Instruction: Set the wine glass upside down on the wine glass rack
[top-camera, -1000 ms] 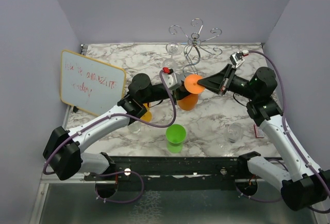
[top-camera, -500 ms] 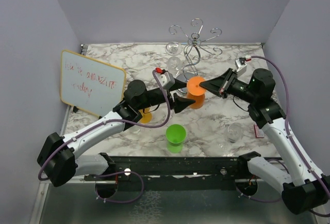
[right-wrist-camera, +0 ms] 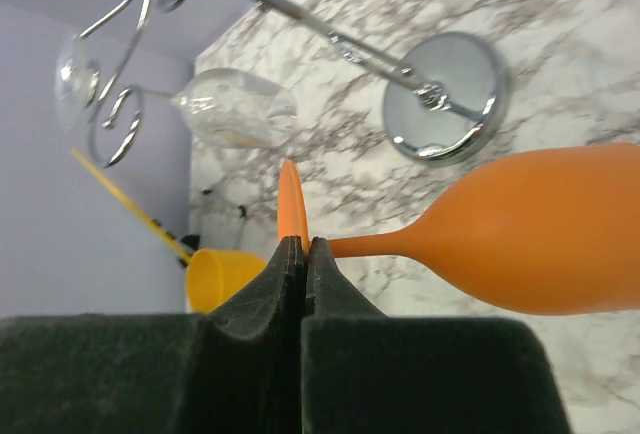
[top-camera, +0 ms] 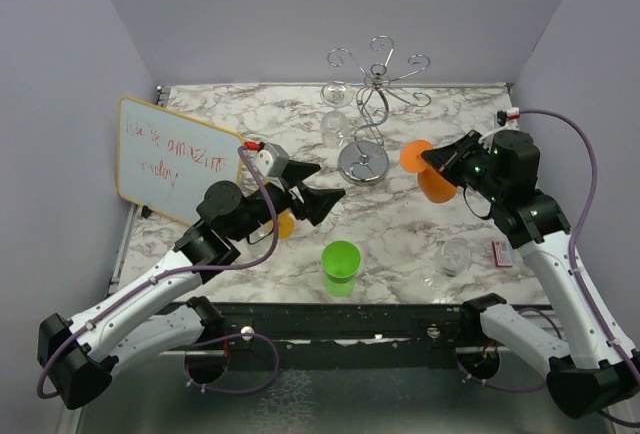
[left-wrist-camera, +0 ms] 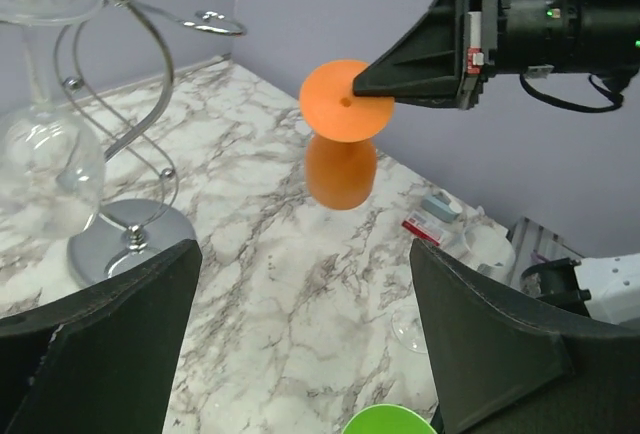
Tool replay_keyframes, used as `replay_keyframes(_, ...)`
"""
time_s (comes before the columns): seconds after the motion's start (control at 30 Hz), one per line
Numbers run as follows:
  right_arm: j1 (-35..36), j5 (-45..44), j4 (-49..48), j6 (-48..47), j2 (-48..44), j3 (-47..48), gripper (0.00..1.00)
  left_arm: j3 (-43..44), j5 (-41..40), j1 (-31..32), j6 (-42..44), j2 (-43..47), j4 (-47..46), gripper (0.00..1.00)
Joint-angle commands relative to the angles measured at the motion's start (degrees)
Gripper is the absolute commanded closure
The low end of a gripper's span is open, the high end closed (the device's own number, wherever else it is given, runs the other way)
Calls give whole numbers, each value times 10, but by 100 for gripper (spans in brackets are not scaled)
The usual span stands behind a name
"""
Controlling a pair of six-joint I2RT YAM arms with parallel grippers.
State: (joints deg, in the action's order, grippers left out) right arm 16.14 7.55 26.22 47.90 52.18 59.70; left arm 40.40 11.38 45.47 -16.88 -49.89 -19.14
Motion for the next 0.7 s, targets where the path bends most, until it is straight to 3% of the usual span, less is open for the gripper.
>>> replay_keyframes(0.0, 1, -138, 24, -56, 16, 3, 99, 33, -70, 0, -13, 9, 117, 14)
replay_keyframes(0.4, -15, -280, 6, -76, 90, 76, 99, 47, -76, 1, -33, 30, 159, 14)
replay_keyframes(0.67, -47, -332, -73, -67, 121, 106, 99, 59, -84, 1, -31, 18, 169, 14)
